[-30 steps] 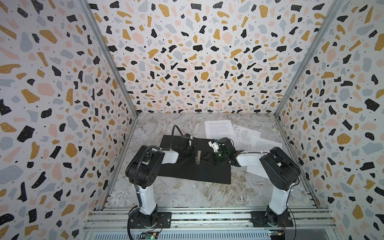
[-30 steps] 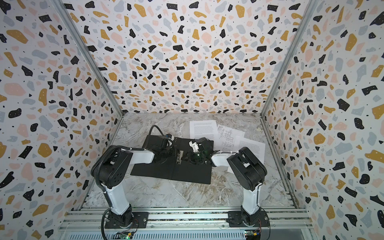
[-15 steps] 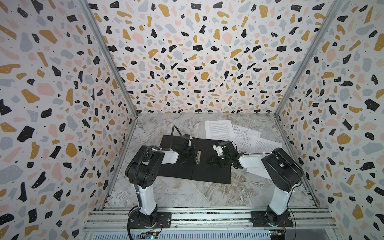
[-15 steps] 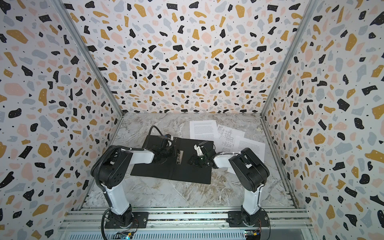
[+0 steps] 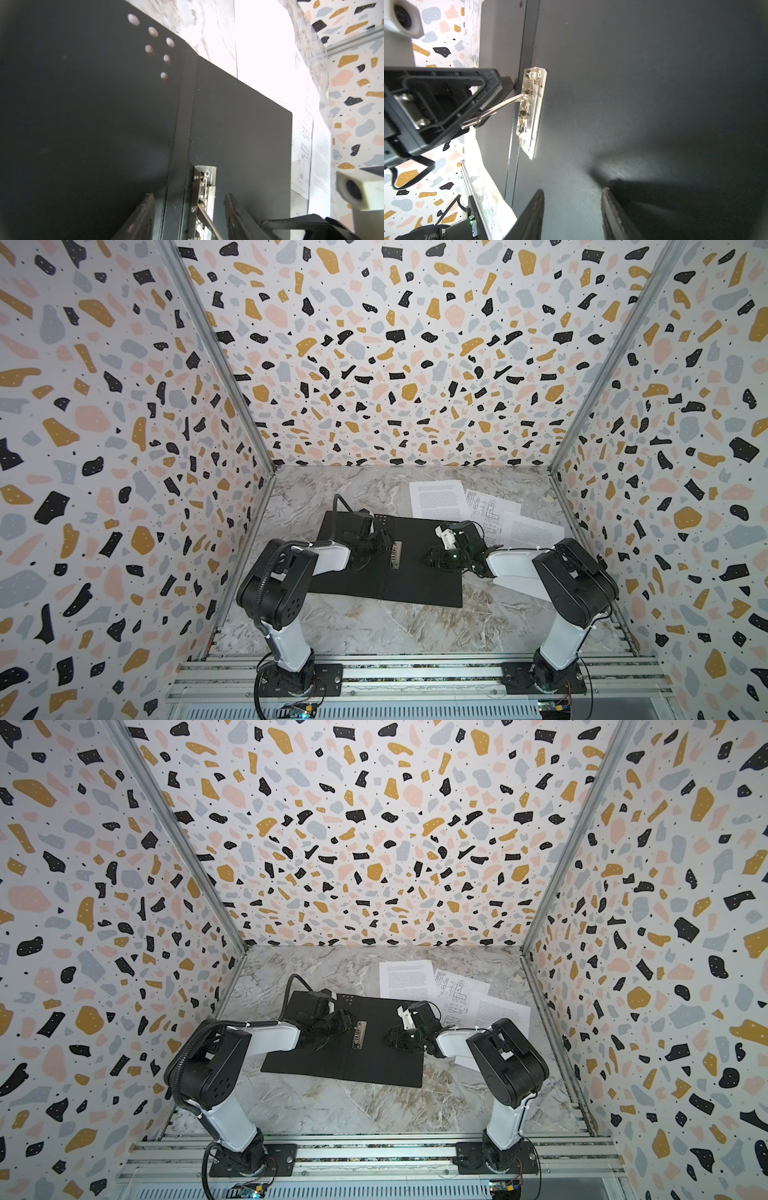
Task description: Put the files into the folder
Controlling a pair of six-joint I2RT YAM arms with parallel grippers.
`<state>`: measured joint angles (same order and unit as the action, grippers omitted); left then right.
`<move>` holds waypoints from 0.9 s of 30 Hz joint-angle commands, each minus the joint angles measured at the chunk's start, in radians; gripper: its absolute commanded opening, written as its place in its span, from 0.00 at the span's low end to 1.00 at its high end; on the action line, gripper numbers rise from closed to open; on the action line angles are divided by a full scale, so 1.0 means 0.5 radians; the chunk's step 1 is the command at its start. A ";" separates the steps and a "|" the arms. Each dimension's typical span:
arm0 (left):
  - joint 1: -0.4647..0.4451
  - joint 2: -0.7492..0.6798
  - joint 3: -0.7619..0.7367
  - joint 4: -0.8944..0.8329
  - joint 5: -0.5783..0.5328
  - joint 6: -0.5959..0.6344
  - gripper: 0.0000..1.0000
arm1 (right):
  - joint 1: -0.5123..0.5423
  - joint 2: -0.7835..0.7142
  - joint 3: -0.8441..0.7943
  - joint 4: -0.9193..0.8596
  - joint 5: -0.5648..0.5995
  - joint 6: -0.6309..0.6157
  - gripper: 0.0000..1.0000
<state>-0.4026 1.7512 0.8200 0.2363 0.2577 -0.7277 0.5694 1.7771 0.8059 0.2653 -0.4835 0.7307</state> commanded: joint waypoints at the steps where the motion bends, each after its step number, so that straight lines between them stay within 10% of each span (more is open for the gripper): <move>1: 0.010 -0.085 -0.047 0.015 0.023 -0.070 0.64 | -0.009 -0.026 -0.065 -0.098 0.036 -0.002 0.46; 27: -0.003 -0.430 -0.441 0.420 0.313 -0.404 0.75 | -0.034 0.015 -0.069 -0.058 -0.018 0.014 0.47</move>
<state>-0.3996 1.5600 0.6159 0.3664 0.3843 -0.8810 0.5571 1.7733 0.7906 0.2855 -0.5053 0.7357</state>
